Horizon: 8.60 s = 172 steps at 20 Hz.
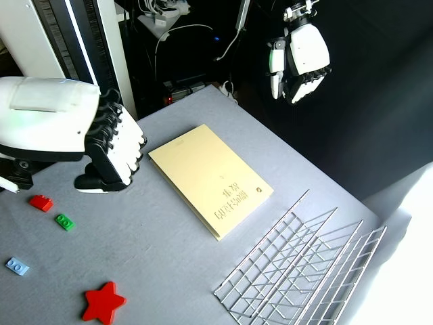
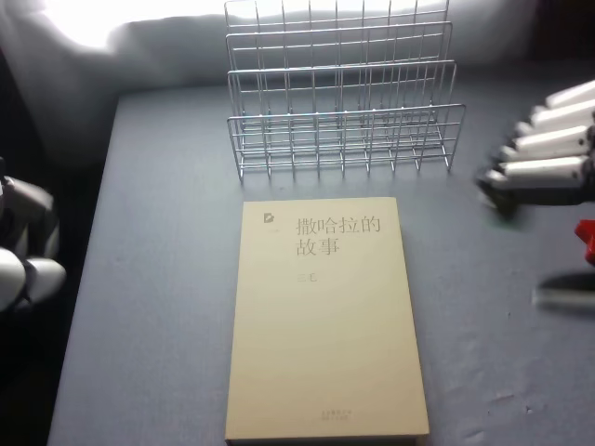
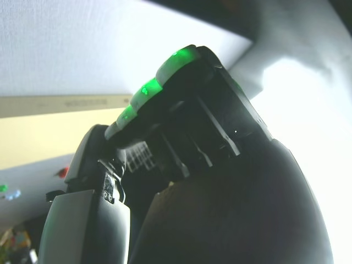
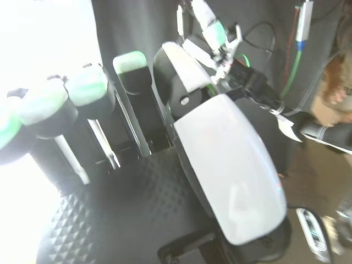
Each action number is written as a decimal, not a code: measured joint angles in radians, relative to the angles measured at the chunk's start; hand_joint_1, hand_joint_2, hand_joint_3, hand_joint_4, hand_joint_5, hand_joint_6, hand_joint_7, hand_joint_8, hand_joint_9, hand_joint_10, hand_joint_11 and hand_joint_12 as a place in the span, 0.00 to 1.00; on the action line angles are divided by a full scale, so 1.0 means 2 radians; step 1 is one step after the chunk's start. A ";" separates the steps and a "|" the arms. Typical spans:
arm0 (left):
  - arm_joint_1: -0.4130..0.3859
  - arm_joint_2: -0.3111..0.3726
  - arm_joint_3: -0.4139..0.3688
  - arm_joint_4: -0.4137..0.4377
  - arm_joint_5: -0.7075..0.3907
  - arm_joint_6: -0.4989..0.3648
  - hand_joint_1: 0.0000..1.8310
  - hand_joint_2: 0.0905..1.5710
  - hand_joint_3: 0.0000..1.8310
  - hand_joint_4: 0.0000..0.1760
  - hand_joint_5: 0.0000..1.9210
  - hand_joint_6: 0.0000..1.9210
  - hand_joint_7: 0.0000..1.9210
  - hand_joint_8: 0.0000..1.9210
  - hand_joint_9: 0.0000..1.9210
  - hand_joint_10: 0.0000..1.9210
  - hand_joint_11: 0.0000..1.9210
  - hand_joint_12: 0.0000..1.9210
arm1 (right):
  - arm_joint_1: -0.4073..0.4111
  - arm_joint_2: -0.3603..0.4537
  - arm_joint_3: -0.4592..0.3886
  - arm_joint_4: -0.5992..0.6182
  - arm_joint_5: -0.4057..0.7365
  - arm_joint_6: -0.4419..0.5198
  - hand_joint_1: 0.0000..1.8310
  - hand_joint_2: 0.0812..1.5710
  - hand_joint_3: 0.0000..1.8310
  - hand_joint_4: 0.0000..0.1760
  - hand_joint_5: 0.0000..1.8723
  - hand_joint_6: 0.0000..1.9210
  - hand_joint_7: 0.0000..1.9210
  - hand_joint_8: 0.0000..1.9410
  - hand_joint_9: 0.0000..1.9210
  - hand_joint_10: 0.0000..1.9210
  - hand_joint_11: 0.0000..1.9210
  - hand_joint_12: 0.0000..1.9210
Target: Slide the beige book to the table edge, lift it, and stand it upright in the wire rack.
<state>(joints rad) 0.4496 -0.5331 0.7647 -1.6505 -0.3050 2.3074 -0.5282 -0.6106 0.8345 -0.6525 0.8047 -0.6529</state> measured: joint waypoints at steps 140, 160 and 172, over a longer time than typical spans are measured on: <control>0.026 -0.003 0.060 -0.095 0.027 0.092 0.21 0.82 0.00 0.29 0.00 0.00 0.00 0.00 0.00 0.00 0.00 0.00 | 0.074 -0.421 0.221 -0.332 -0.362 0.337 0.13 0.76 0.00 0.00 0.06 0.00 0.08 0.01 0.05 0.01 0.01 0.01; 0.026 -0.003 0.063 -0.095 0.026 0.094 0.19 0.82 0.00 0.32 0.00 0.00 0.00 0.00 0.00 0.00 0.00 0.00 | 0.084 -0.453 0.238 -0.330 -0.377 0.338 0.12 0.76 0.00 0.00 0.05 0.00 0.07 0.00 0.03 0.00 0.00 0.00; 0.026 -0.003 0.067 -0.099 0.029 0.094 0.20 0.82 0.00 0.33 0.00 0.00 0.00 0.00 0.00 0.00 0.00 0.00 | 0.074 -0.392 0.221 -0.333 -0.352 0.339 0.13 0.77 0.00 0.00 0.07 0.00 0.06 0.00 0.02 0.00 0.00 0.00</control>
<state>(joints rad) 0.5014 -0.5396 0.8986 -1.8481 -0.2470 2.4950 -0.3798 -1.3937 1.2766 -1.3178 0.1009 0.0242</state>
